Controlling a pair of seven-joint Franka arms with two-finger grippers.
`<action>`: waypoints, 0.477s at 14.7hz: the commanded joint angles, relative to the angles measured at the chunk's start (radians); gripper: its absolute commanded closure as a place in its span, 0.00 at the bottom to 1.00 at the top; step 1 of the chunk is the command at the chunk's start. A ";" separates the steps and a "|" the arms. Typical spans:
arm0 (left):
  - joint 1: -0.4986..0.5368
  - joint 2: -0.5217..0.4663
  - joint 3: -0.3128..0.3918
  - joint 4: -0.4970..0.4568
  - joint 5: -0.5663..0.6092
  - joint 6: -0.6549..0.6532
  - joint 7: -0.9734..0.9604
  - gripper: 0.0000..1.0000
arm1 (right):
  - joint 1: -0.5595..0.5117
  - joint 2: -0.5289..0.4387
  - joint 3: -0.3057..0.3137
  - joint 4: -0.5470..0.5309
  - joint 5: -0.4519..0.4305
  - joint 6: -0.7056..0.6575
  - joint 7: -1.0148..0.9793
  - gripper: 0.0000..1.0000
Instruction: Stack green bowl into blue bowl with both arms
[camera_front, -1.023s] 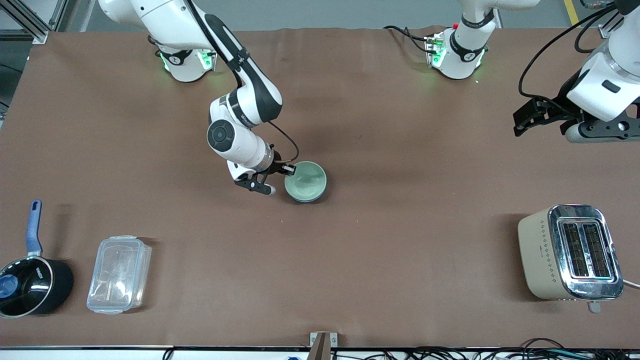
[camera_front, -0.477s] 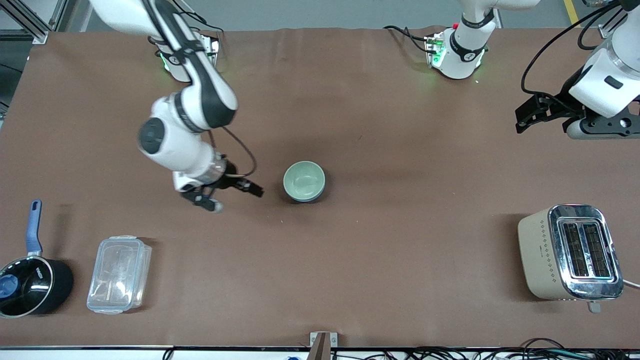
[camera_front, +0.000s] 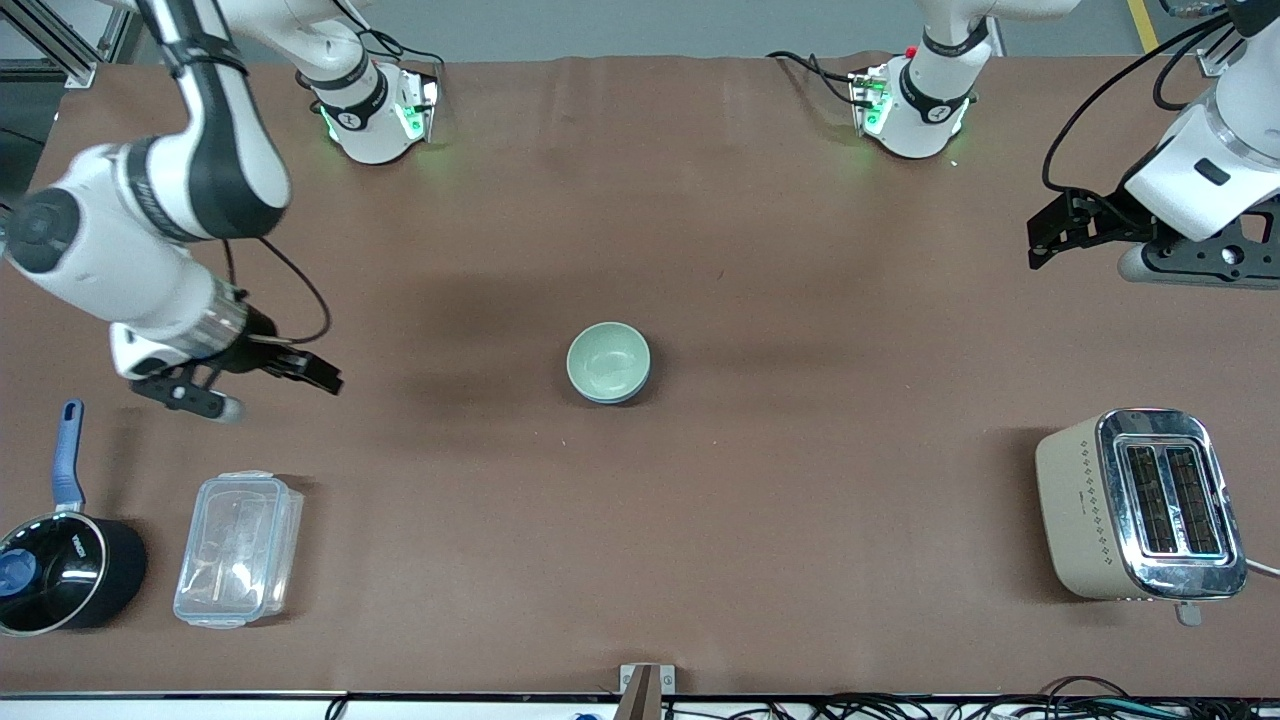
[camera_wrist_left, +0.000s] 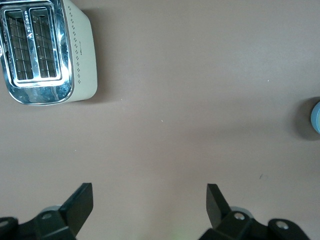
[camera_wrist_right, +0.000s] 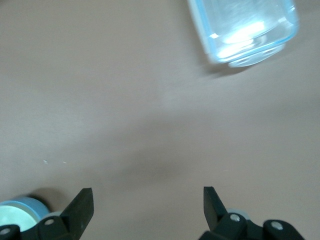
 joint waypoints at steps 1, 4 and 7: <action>0.018 -0.009 0.000 -0.008 0.009 0.012 0.022 0.00 | -0.067 -0.149 0.017 -0.105 -0.075 -0.008 -0.069 0.01; 0.021 -0.021 0.005 -0.034 0.007 0.014 0.024 0.00 | -0.119 -0.207 0.019 -0.060 -0.117 -0.112 -0.123 0.00; 0.021 -0.058 0.006 -0.090 0.007 0.064 0.024 0.00 | -0.127 -0.204 0.017 0.119 -0.142 -0.290 -0.126 0.00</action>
